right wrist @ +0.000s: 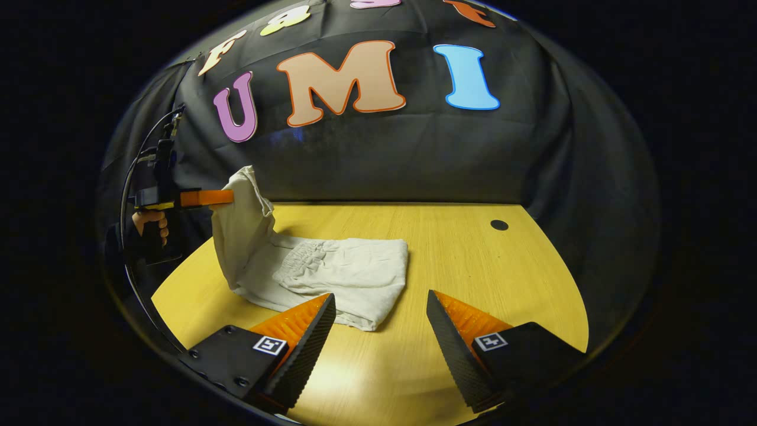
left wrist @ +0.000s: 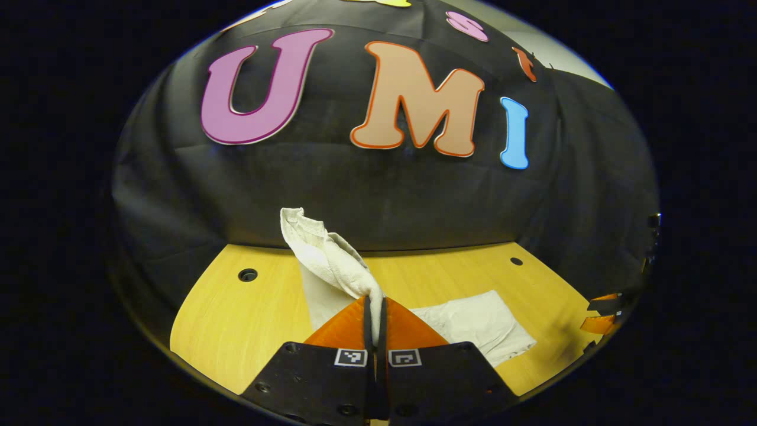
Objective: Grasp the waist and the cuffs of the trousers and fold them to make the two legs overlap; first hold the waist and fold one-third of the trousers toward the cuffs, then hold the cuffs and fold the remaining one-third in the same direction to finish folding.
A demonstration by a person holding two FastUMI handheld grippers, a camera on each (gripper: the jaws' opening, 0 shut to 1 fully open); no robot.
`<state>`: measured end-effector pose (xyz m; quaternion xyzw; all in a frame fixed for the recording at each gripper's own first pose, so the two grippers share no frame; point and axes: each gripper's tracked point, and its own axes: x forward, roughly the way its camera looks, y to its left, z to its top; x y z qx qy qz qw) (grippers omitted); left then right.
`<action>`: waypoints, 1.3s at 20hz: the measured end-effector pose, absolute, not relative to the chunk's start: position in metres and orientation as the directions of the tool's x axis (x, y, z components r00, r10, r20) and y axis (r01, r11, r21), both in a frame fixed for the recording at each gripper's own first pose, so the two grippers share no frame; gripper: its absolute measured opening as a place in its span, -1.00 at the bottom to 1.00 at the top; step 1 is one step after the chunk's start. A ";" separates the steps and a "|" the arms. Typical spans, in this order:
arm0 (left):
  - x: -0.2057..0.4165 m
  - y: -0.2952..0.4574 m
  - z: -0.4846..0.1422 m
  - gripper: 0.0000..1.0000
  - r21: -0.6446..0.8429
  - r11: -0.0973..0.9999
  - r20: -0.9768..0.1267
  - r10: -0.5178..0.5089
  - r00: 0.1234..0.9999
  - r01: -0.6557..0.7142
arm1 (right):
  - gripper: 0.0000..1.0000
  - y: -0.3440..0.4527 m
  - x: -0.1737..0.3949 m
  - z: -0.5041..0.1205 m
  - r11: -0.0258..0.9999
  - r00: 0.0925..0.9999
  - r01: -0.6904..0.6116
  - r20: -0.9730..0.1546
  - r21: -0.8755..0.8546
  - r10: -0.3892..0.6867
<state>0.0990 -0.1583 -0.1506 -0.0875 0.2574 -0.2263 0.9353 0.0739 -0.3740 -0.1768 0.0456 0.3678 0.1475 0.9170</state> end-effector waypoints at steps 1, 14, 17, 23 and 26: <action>0.099 -0.172 -0.146 -1.00 -0.279 0.875 -0.435 -0.482 0.761 0.395 | 0.99 -0.382 0.070 -0.176 0.954 0.688 -0.230 -0.661 0.190 0.298; 0.063 -0.336 -0.147 -1.00 -0.283 0.756 -0.421 -0.651 0.632 0.590 | 0.93 -0.459 0.036 -0.178 0.972 0.701 -0.138 -0.675 0.190 0.231; 0.046 -0.366 -0.165 -1.00 -0.266 0.730 -0.446 -0.672 0.592 0.629 | 0.94 -0.466 0.033 -0.178 0.972 0.698 -0.137 -0.677 0.191 0.231; 0.012 -0.398 -0.212 -0.92 -0.234 0.722 -0.527 -0.657 0.539 0.652 | 0.93 -0.464 0.033 -0.179 0.964 0.695 -0.170 -0.669 0.203 0.263; -0.001 -0.405 -0.200 -0.38 -0.266 0.713 -0.487 -0.680 0.548 0.649 | 0.84 -0.454 0.037 -0.173 0.955 0.698 -0.202 -0.651 0.219 0.297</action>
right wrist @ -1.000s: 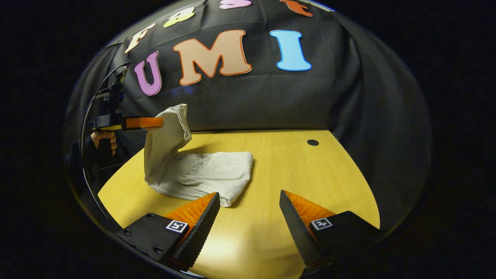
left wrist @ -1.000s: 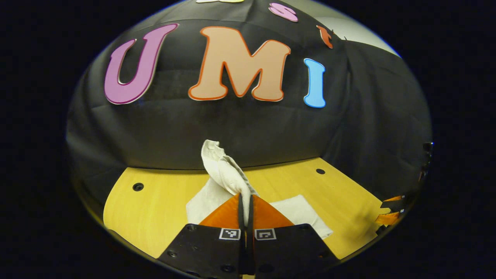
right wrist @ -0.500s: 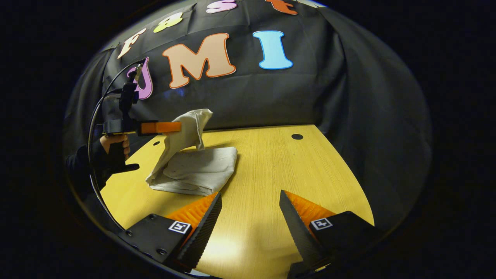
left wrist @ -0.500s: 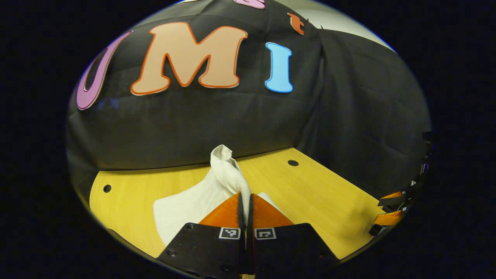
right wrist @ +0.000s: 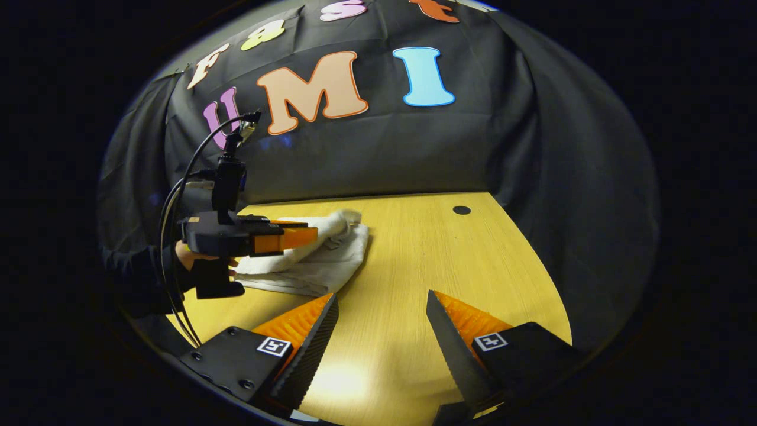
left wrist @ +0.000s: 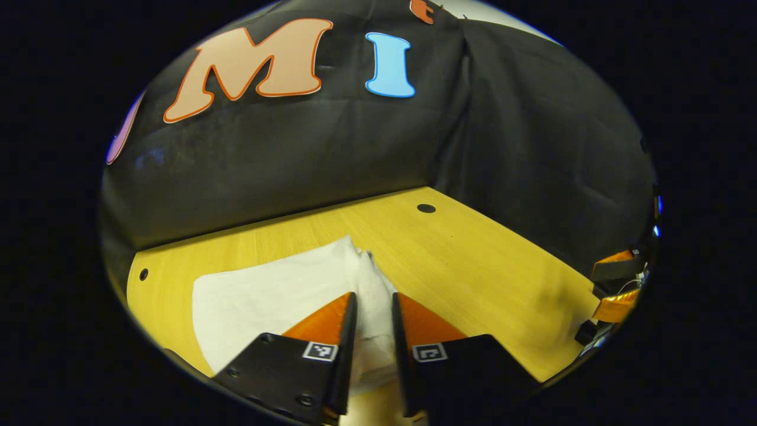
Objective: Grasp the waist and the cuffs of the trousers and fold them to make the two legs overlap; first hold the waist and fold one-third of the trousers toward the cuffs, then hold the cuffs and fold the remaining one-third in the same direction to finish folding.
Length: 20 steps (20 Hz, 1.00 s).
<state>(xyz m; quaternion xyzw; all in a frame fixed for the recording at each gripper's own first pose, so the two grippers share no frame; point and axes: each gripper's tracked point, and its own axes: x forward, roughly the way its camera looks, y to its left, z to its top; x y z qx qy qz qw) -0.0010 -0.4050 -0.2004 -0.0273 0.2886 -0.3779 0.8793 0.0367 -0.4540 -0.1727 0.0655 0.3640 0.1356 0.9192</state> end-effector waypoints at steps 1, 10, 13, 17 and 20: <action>-0.004 -0.400 -0.187 0.04 -0.270 0.720 -0.464 -0.679 0.569 0.639 | 0.93 -0.449 0.039 -0.170 0.951 0.701 -0.217 -0.643 0.220 0.308; 0.011 -0.242 -0.076 0.94 -0.142 0.864 -0.291 -0.503 0.814 0.483 | 0.93 -0.370 0.095 -0.075 0.945 0.857 -0.246 -0.407 0.218 0.317; 0.010 -0.186 -0.044 0.95 -0.128 0.904 -0.238 -0.428 0.872 0.409 | 0.93 -0.350 0.106 -0.024 0.949 0.906 -0.232 -0.308 0.215 0.291; 0.017 -0.126 0.001 0.92 -0.089 0.953 -0.116 -0.299 0.947 0.290 | 0.92 -0.350 0.111 0.033 0.967 0.965 -0.193 -0.144 0.165 0.217; 0.007 -0.100 0.021 0.92 -0.078 0.970 -0.080 -0.236 0.969 0.229 | 0.84 -0.341 0.107 0.052 0.966 0.971 -0.192 -0.109 0.175 0.213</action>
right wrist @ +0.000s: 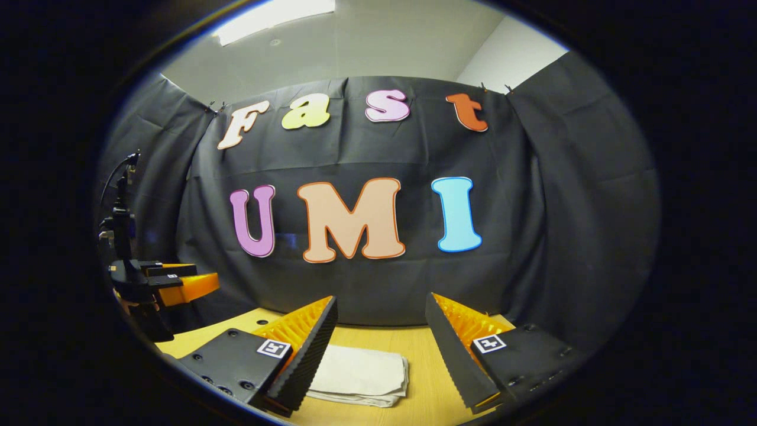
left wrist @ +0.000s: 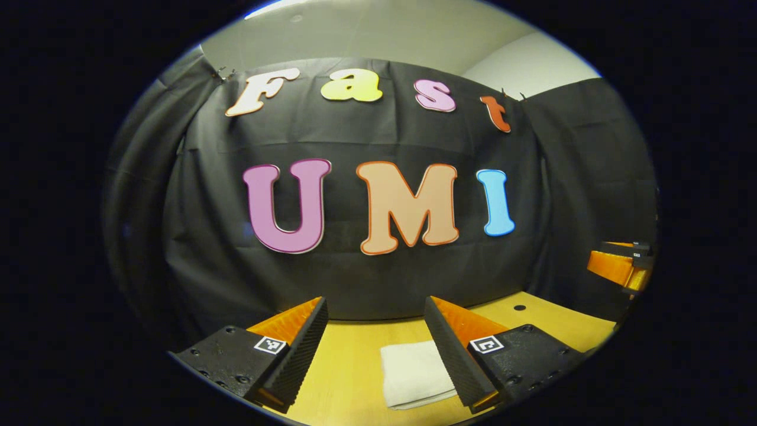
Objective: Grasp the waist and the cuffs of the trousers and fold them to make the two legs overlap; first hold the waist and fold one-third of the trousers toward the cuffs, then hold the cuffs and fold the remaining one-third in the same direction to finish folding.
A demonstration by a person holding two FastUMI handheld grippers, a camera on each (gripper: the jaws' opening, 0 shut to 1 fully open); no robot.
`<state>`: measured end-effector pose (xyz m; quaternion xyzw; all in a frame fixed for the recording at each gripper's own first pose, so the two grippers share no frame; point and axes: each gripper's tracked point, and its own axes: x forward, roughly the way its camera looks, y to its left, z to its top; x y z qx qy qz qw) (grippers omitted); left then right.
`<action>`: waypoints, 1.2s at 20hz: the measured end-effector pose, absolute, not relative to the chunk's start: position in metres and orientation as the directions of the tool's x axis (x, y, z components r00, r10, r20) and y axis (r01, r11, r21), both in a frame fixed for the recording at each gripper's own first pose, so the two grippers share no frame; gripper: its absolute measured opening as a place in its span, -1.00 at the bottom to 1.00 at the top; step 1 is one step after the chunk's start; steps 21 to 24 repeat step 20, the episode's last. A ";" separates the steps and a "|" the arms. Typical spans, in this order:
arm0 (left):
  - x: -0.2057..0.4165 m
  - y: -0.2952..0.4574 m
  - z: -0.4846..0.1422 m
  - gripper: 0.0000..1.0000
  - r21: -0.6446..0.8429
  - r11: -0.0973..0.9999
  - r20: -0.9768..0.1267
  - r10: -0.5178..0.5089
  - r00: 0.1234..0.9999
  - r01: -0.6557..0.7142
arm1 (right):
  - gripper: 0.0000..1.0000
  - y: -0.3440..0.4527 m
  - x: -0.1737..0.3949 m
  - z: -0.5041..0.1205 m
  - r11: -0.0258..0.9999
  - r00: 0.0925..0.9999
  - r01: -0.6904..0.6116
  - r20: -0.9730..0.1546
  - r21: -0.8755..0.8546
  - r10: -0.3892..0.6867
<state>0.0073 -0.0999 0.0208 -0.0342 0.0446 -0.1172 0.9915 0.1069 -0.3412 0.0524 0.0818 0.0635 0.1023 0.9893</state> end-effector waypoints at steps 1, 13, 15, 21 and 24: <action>0.004 -0.093 0.025 0.92 -0.071 0.974 -0.077 -0.220 0.972 0.215 | 0.92 -0.337 0.104 0.057 0.961 0.969 -0.206 -0.101 0.184 0.227; -0.026 -0.060 0.031 0.93 -0.059 0.990 -0.073 -0.136 0.988 0.131 | 0.92 -0.327 0.095 0.080 0.961 0.973 -0.214 -0.049 0.176 0.226; -0.028 -0.056 0.031 0.94 -0.052 0.991 -0.075 -0.127 0.989 0.123 | 1.00 -0.326 0.093 0.078 0.961 0.973 -0.212 -0.056 0.176 0.225; -0.029 -0.055 0.030 0.94 -0.037 0.991 -0.076 -0.128 0.989 0.126 | 0.99 -0.327 0.091 0.078 0.965 0.975 -0.203 -0.061 0.167 0.215; -0.029 -0.055 0.030 0.94 -0.037 0.991 -0.076 -0.128 0.989 0.126 | 0.99 -0.327 0.091 0.078 0.965 0.975 -0.203 -0.061 0.167 0.215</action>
